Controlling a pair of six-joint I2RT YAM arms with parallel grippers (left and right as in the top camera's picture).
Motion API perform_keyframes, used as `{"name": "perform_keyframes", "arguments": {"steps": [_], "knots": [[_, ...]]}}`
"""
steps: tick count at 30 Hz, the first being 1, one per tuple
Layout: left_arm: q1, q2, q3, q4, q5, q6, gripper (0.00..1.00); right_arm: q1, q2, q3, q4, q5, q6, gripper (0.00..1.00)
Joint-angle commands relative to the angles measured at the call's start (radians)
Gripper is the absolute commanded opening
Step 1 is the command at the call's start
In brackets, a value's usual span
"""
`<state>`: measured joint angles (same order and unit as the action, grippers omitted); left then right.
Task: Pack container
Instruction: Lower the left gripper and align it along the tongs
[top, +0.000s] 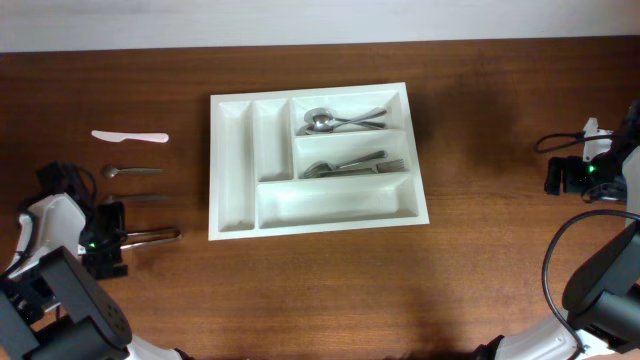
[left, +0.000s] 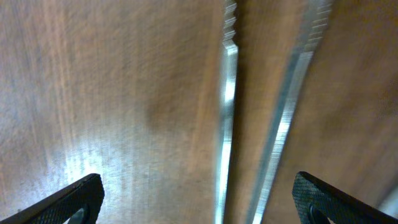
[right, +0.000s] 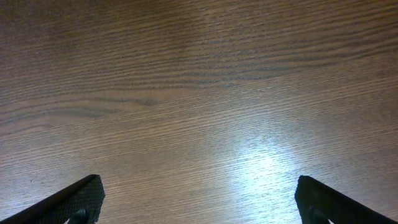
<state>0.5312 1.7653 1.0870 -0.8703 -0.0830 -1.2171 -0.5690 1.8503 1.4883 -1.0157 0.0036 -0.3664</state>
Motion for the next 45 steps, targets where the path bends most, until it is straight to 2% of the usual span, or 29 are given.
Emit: {"name": "perform_keyframes", "arguments": {"steps": [1, 15, 45], "knots": [[0.000, -0.009, -0.015, 0.004, -0.019, -0.028, 0.99, -0.001, -0.011, 0.001, 0.003, 0.008, 0.008, 0.99], [0.000, -0.003, -0.019, 0.084, -0.019, -0.002, 0.99, -0.001, -0.011, 0.001, 0.003, 0.008, 0.008, 0.99], [0.000, 0.064, -0.019, 0.067, -0.031, -0.069, 0.99, -0.001, -0.011, 0.001, 0.003, 0.008, 0.008, 0.99]]}}
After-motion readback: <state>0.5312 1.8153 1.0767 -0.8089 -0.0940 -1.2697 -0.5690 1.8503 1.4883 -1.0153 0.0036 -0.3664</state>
